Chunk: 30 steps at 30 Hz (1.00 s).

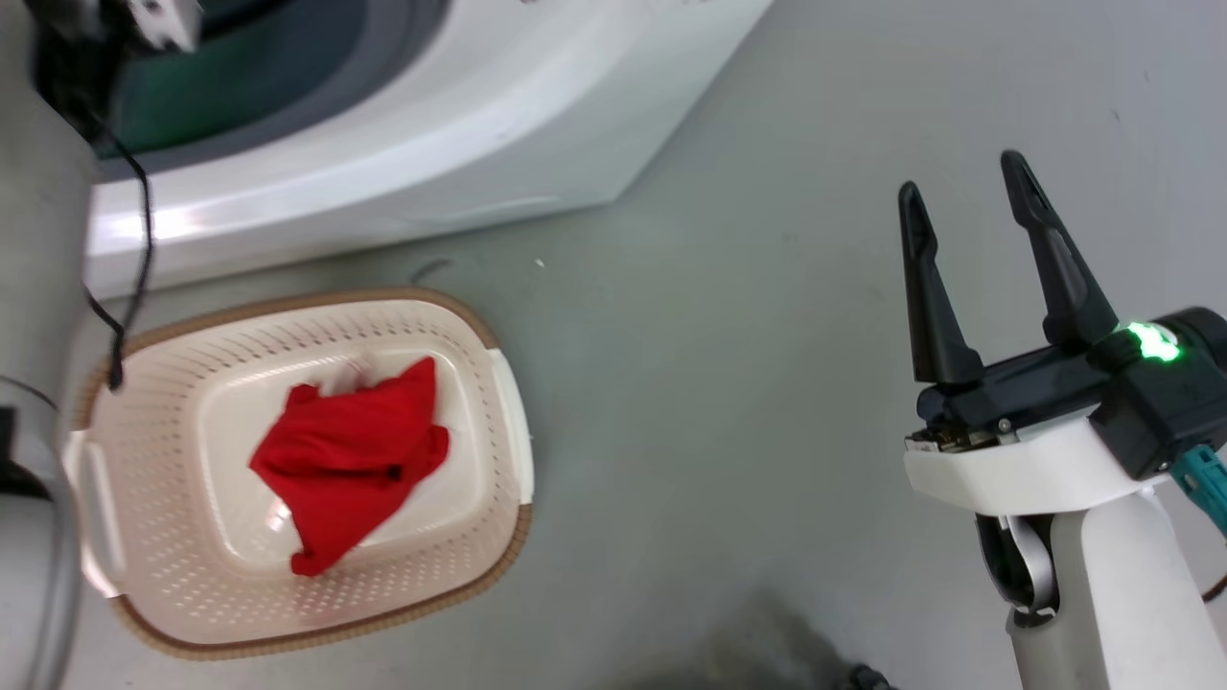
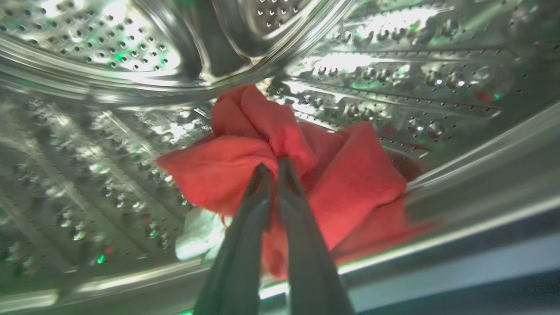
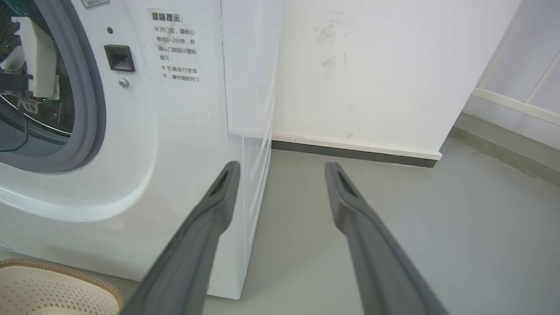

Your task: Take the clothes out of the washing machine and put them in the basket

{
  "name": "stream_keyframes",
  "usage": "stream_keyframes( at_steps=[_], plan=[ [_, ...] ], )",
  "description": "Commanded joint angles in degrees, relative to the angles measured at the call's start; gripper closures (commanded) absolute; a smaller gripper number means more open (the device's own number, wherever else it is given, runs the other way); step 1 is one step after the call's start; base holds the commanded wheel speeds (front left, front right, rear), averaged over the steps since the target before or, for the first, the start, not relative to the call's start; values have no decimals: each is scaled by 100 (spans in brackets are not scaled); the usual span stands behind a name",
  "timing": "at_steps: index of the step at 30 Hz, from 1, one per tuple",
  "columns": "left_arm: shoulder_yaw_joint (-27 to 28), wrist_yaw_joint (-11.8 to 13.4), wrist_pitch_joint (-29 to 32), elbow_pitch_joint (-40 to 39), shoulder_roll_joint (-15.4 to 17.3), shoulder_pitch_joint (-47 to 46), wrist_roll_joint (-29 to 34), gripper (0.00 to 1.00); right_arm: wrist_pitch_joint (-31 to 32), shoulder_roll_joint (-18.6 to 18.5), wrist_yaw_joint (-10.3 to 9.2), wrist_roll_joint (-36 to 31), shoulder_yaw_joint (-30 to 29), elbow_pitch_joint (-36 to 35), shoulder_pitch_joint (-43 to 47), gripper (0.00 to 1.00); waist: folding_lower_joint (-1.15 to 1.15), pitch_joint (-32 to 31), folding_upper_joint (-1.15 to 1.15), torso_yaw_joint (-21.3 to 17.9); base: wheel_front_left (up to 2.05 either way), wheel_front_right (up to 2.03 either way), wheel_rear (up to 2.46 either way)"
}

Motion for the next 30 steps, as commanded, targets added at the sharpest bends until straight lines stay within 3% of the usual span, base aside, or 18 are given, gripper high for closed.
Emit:
stream_keyframes(
  at_steps=[1,17,30],
  plan=[
    [-16,-20,-151,13,-72,189,-58,100,-10,6,-6,-53,-47,35,103,0,0,-362,0,279,0,0,0],
    [-399,-41,-1553,-650,-325,1763,-281,100,-10,6,-6,-345,-323,322,660,0,0,-1722,0,974,0,0,0],
    [-224,411,-1637,-2931,-41,3509,-145,100,-10,6,-6,-401,-462,449,1159,0,0,-2604,0,1335,0,0,0]
  ],
)
